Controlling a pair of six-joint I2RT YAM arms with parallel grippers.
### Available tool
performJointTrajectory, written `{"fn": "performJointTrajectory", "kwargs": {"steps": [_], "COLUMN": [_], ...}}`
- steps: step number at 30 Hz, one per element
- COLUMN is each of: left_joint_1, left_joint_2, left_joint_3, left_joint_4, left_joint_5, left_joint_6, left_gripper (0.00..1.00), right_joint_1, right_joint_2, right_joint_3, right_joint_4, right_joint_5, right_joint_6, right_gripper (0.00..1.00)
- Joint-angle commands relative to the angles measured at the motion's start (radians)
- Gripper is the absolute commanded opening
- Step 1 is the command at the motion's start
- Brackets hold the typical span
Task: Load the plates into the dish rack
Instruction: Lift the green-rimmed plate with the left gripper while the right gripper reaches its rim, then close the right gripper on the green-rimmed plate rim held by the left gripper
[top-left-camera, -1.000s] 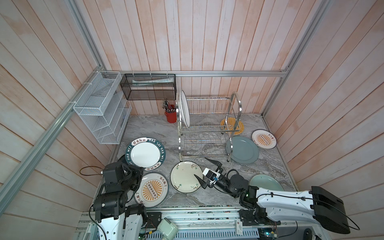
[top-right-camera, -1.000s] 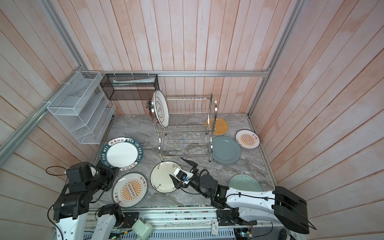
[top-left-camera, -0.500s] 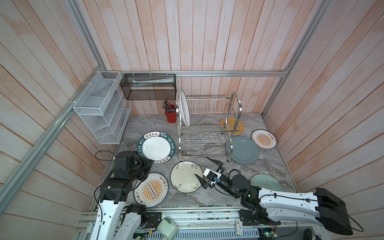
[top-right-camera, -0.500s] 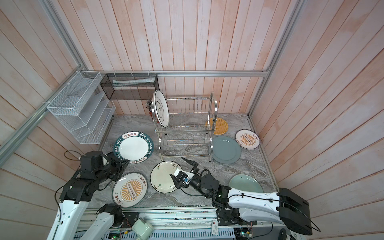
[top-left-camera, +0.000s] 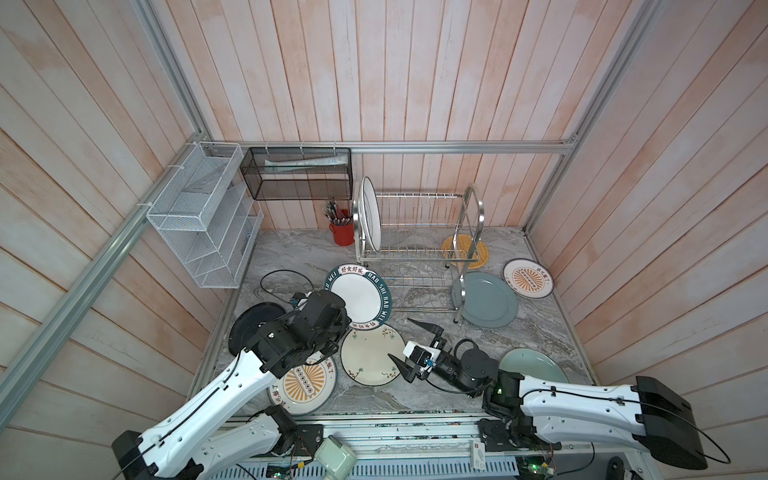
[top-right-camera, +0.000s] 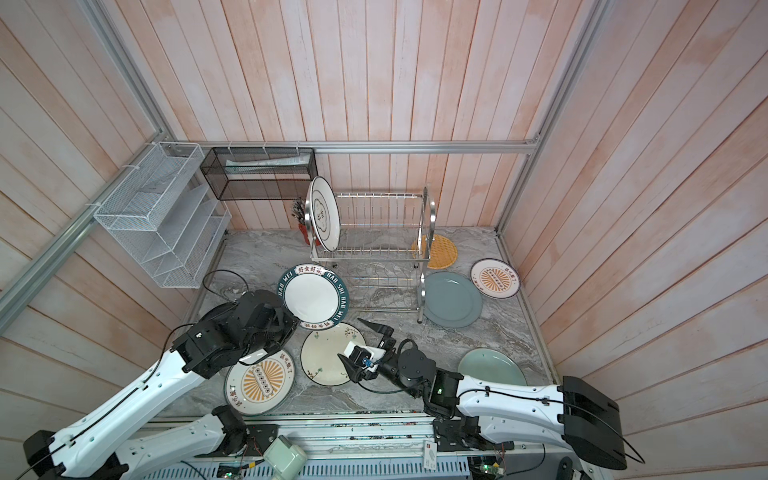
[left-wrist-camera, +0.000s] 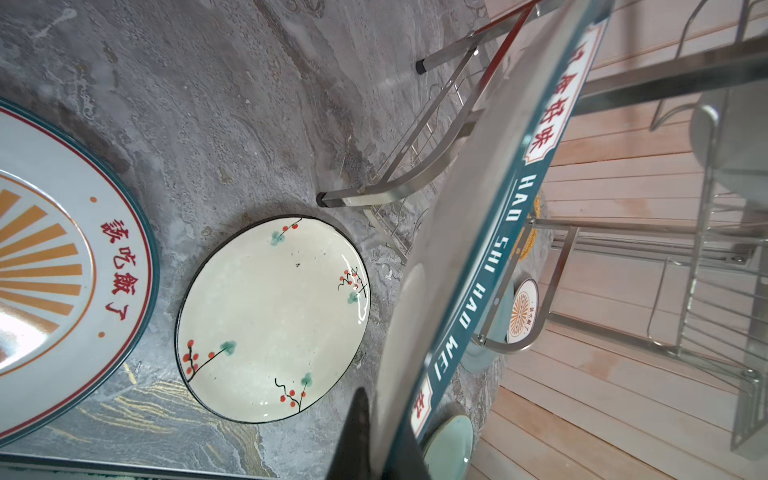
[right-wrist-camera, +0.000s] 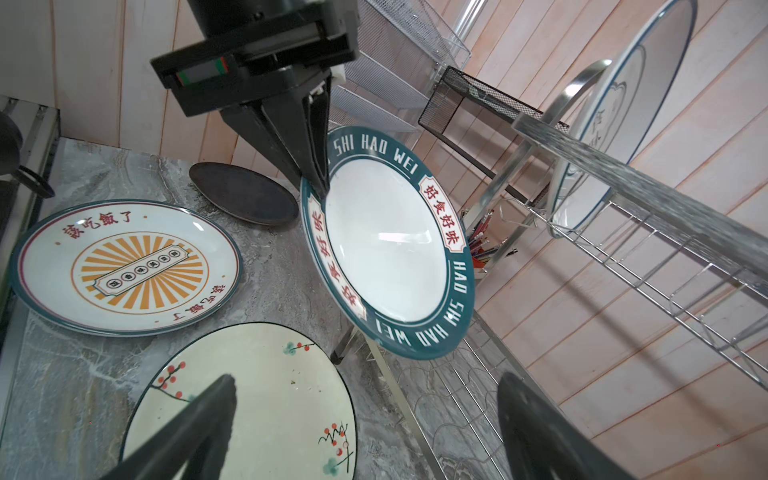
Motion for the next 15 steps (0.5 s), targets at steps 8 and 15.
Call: {"fn": "performJointTrajectory", "kwargs": {"steps": [8, 15], "left_joint_1": [-0.151, -0.262], "left_joint_2": [0.001, 0.083], "left_joint_3": [0.046, 0.113], "left_joint_4": [-0.016, -0.1], "left_joint_5": [-0.145, -0.2], "left_joint_6": [-0.128, -0.219], "left_gripper": [0.0, 0.0], "right_joint_1": [0.069, 0.072], "right_joint_2": [0.14, 0.235], "right_joint_3": [0.133, 0.184], "right_joint_4": [-0.097, -0.114], "right_joint_5": [0.007, 0.073], "right_joint_6": [-0.102, -0.103], "right_gripper": [0.93, 0.79]}}
